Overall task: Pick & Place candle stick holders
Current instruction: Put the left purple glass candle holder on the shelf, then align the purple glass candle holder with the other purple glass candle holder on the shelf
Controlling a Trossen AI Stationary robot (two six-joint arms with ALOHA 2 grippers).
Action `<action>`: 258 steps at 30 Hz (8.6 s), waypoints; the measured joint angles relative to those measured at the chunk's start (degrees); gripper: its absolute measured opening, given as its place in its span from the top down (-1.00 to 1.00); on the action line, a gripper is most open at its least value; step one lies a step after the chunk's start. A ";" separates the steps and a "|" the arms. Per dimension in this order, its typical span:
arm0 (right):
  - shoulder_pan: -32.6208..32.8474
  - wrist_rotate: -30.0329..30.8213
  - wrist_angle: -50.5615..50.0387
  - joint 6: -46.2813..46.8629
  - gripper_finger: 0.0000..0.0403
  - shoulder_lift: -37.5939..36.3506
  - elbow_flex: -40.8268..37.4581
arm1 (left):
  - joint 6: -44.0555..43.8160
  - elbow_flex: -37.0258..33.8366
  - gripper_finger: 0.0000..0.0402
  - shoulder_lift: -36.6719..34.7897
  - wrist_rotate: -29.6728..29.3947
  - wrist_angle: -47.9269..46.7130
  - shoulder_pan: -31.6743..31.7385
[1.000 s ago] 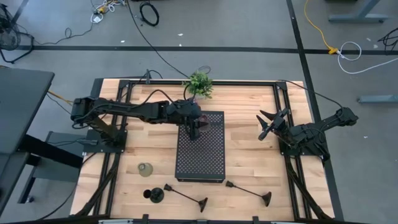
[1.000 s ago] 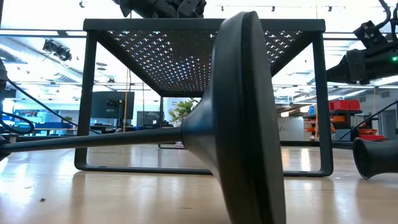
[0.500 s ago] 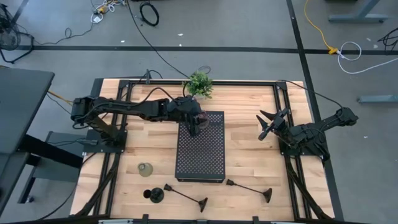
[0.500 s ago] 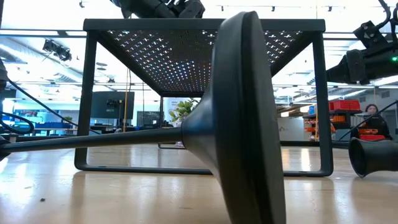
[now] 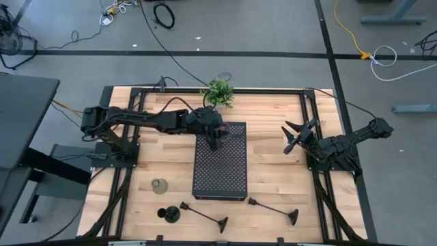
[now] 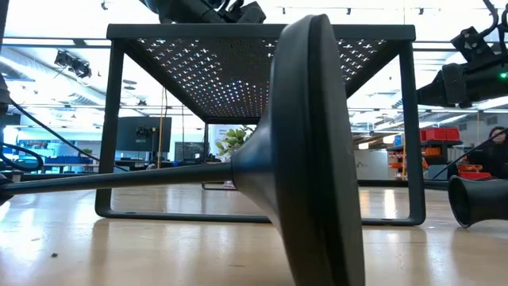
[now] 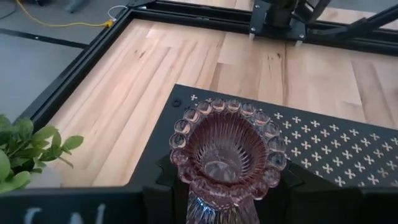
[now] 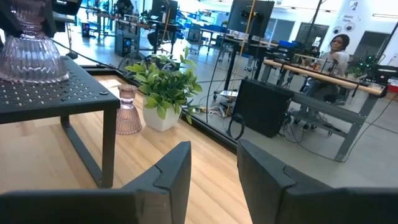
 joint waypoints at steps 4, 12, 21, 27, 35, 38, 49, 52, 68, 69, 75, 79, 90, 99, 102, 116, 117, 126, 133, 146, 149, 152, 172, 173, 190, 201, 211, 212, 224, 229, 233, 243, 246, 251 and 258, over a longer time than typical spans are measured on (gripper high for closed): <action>-0.01 0.01 0.28 0.01 0.35 0.01 0.00 | -0.05 0.02 0.32 0.37 -0.88 0.04 0.06; 0.00 0.00 0.60 0.01 0.35 0.02 -0.01 | -0.51 -0.04 0.16 0.15 0.27 -0.46 0.06; 0.00 -0.02 0.59 0.00 0.35 0.02 -0.01 | -1.74 -0.17 0.34 0.96 2.73 4.17 0.03; -0.02 -0.01 0.68 0.01 0.35 0.02 -0.01 | -3.07 -0.24 0.12 0.96 2.20 6.55 0.04; -0.01 -0.02 0.72 0.01 0.35 0.02 -0.01 | -3.06 -0.26 0.26 0.98 3.31 9.69 -0.16; 0.00 -0.02 0.72 0.02 0.35 0.02 0.00 | -3.04 -0.26 0.27 1.20 3.39 11.06 -0.18; 0.00 -0.02 0.94 0.00 0.35 0.02 0.00 | -3.02 -0.15 0.25 6.96 2.95 18.66 0.24; 0.00 0.00 0.94 0.00 0.35 0.02 -0.02 | -2.99 -0.15 0.29 7.65 2.74 20.48 0.50; -0.01 0.00 0.91 0.00 0.35 0.02 -0.01 | -3.06 -0.17 0.24 7.63 3.16 21.47 0.06; -0.01 0.00 0.91 0.02 0.35 0.02 0.00 | -3.08 -0.17 0.24 7.63 3.25 21.46 0.04; -0.01 0.00 0.91 0.02 0.35 0.02 0.00 | -3.10 -0.17 0.14 7.63 3.36 21.54 -0.25; 0.00 -0.02 0.91 0.00 0.35 0.02 0.00 | -3.06 -0.17 0.00 7.61 3.11 21.52 -0.20; -0.02 -0.01 0.91 0.00 0.35 0.02 -0.01 | -1.49 -0.15 -0.25 6.27 2.72 21.57 -0.22; -0.02 -0.02 0.89 0.01 0.35 0.02 0.00 | -0.10 -0.11 -0.26 0.79 2.96 15.10 -0.31; -0.01 0.00 0.91 0.01 0.35 0.00 0.00 | 1.36 -0.14 -0.26 -3.09 1.65 7.63 -0.31; -0.02 0.02 0.91 0.00 0.35 0.00 0.00 | -2.47 -8.46 -0.26 -15.46 -20.33 -22.43 2.13; 0.00 0.00 0.90 0.02 0.35 0.02 0.00 | -3.50 -10.45 -0.26 -16.07 -20.35 -21.03 2.96; -0.02 -1.13 1.02 0.02 0.35 0.02 0.00 | -11.24 -25.56 -0.25 -21.38 -20.02 -6.22 10.86; 0.00 -1.55 1.05 0.00 0.35 0.04 -0.01 | -12.13 -29.44 -0.25 -21.44 -20.70 -4.21 13.77; -0.02 -1.53 1.05 0.02 0.35 0.04 -0.01 | -9.32 -43.77 -0.25 -21.37 -19.23 23.81 16.72; 0.00 -1.51 1.05 0.00 0.35 0.04 -0.01 | -8.57 -47.24 -0.25 -21.27 -17.66 31.66 17.00; 0.00 -1.53 1.05 0.00 0.35 0.04 -0.02 | -8.55 -49.29 -0.25 -20.43 -20.93 36.65 17.00; 0.00 -1.53 1.06 0.01 0.35 0.04 -0.01 | 3.91 -47.89 -0.25 0.87 -4.71 58.26 25.26; -0.02 -1.52 1.05 0.01 0.35 0.04 0.00 | 4.28 -47.89 -0.25 1.63 -2.54 59.55 25.89; -0.02 -1.51 1.05 0.00 0.35 0.04 -0.02 | 15.02 -46.17 -0.05 7.41 22.01 71.44 29.00; 0.00 -1.53 1.07 0.00 0.35 0.04 0.00 | 16.54 -42.20 0.02 11.68 23.54 71.05 29.00; -0.02 -1.51 1.07 0.02 0.35 0.04 0.00 | 17.00 -37.24 -0.01 18.38 27.73 71.33 29.11; 0.00 -1.53 1.07 0.01 0.35 0.04 -0.01 | 16.83 -36.76 -0.02 18.68 28.00 71.33 29.11; 0.00 -1.53 1.05 0.02 0.35 0.04 0.00 | 16.93 -34.75 -0.14 18.93 32.36 71.42 29.11; 0.00 -1.53 1.05 0.02 0.35 0.02 -0.02 | 17.11 -34.75 -0.14 18.93 32.84 71.42 29.11; -0.01 -1.53 1.07 0.00 0.35 0.03 0.00 | 17.10 -34.75 -0.18 18.93 32.06 71.42 29.11; -0.01 -1.53 1.07 0.02 0.35 0.03 0.00 | 17.00 -34.75 -0.27 18.93 32.00 71.14 29.02; 0.00 -1.53 1.07 0.00 0.35 0.03 0.00 | 17.43 -34.75 -0.28 18.93 32.85 70.86 28.93; -0.02 -1.53 1.06 0.01 0.35 0.02 -0.01 | 17.68 -34.75 -0.28 18.93 33.35 70.13 28.94; -0.01 -1.53 1.07 0.02 0.35 0.03 -0.01 | 18.37 -34.75 -0.28 18.93 35.44 69.06 30.19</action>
